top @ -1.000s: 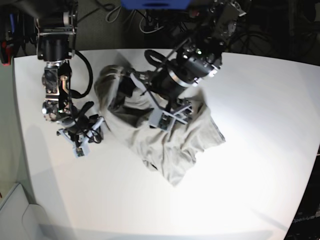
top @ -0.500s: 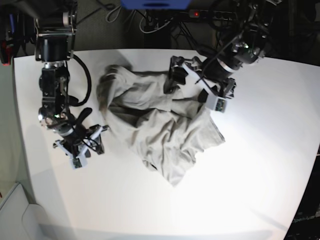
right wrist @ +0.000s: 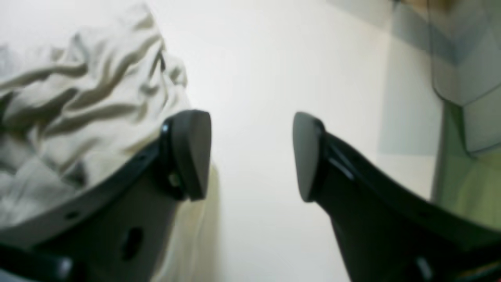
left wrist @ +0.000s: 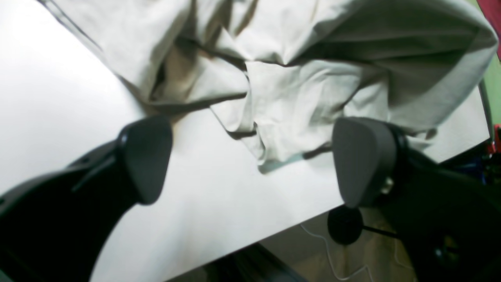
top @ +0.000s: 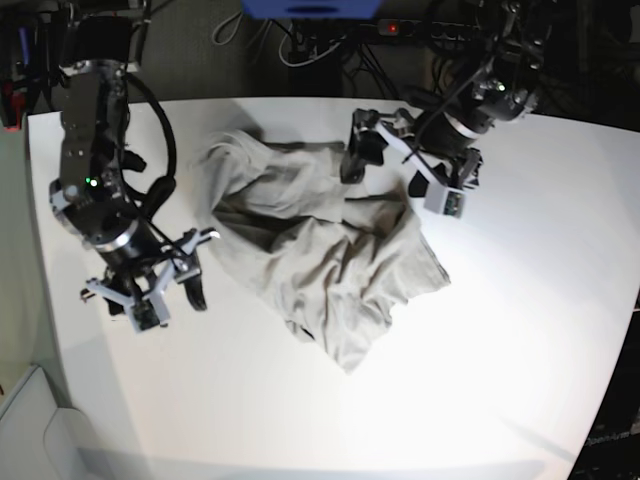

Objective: Layout the t-shirt on the table in an organized manner, then fold the t-shirt properly
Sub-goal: 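Lift and drag the t-shirt with the left gripper toward the right gripper, then pull the grasped fabric outward with the right gripper, spreading the shirt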

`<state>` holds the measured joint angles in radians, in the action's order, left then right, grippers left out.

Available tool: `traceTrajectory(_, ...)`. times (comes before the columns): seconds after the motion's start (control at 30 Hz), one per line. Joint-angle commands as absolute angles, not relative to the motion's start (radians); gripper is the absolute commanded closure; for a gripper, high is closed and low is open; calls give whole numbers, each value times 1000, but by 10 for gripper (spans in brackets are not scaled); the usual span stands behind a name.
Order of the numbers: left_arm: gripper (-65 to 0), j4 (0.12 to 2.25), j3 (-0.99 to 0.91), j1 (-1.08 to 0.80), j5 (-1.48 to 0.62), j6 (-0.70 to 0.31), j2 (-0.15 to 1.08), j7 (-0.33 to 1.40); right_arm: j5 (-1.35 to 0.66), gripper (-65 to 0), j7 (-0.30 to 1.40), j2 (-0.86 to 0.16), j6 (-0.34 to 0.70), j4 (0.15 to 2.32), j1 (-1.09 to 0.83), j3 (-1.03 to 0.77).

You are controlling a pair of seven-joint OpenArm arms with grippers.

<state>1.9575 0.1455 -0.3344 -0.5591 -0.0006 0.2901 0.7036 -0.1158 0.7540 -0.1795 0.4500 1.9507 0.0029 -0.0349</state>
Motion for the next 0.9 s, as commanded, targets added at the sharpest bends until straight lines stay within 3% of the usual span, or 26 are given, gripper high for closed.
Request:
traceTrajectory(0.0,-628,1974,142,-325,-565,-4,295,687,-124,-344,746,-185,452,2000,-5,-38)
traceTrajectory(0.57,-628,1972,145,-300,-486,-5,295,688,-125,-344,773,-193,455,2043,-189,10)
traceTrajectory(0.7,-628,1972,143,-305,-481,-5,295,688,-125,-344,774,-186,549,2040,-196,35)
traceTrajectory(0.87,-628,1972,145,-308,-486,-5,311,688,-122,-344,776,-134,559,2031,-202,45)
